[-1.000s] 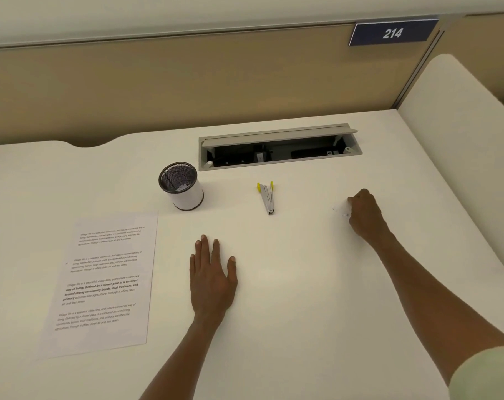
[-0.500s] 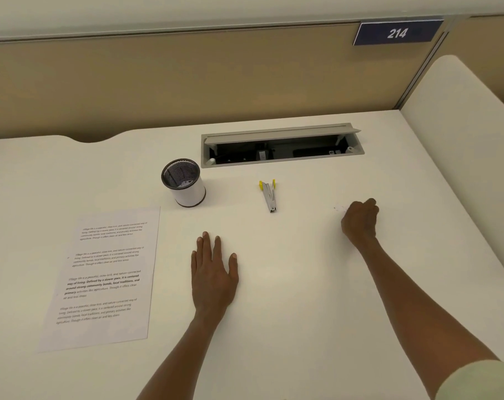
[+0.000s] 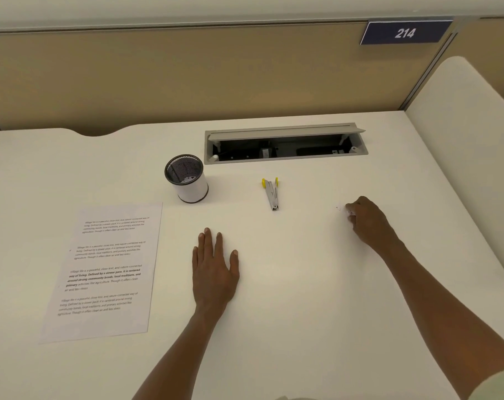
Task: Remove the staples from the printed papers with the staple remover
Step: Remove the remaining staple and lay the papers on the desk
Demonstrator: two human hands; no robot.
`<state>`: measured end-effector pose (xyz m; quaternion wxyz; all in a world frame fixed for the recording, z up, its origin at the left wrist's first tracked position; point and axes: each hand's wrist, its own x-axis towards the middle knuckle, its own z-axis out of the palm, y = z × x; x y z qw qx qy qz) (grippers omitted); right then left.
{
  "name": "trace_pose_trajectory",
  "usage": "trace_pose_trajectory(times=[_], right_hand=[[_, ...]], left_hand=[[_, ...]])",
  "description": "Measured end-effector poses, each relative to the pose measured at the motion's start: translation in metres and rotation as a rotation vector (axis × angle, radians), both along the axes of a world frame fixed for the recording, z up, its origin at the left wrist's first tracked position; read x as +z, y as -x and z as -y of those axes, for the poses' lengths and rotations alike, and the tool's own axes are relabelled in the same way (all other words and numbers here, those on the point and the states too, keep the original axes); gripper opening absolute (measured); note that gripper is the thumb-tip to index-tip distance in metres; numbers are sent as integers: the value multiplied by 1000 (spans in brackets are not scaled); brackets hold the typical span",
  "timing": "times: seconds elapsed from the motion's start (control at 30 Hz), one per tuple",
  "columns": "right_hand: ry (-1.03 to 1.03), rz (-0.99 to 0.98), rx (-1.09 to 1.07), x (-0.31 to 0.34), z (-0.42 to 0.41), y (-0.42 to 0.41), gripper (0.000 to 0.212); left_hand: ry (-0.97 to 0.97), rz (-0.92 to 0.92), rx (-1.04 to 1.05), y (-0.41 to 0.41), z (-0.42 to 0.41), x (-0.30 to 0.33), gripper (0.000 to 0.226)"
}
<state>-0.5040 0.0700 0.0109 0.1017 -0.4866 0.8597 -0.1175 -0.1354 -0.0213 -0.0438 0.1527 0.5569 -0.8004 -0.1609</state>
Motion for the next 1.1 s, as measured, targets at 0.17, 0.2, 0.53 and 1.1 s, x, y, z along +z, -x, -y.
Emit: trace_pose_trajectory(times=[0.17, 0.2, 0.53, 1.1], right_hand=[[81, 96, -68, -1, -3, 4, 26], [84, 75, -64, 2, -3, 3, 33], [150, -54, 50, 3, 6, 0, 27], [281, 203, -313, 7, 6, 20, 15]], left_hand=[[3, 9, -3, -1, 0, -1, 64], [0, 12, -3, -1, 0, -1, 64], [-2, 14, -3, -1, 0, 0, 66], [-17, 19, -3, -1, 0, 1, 68]])
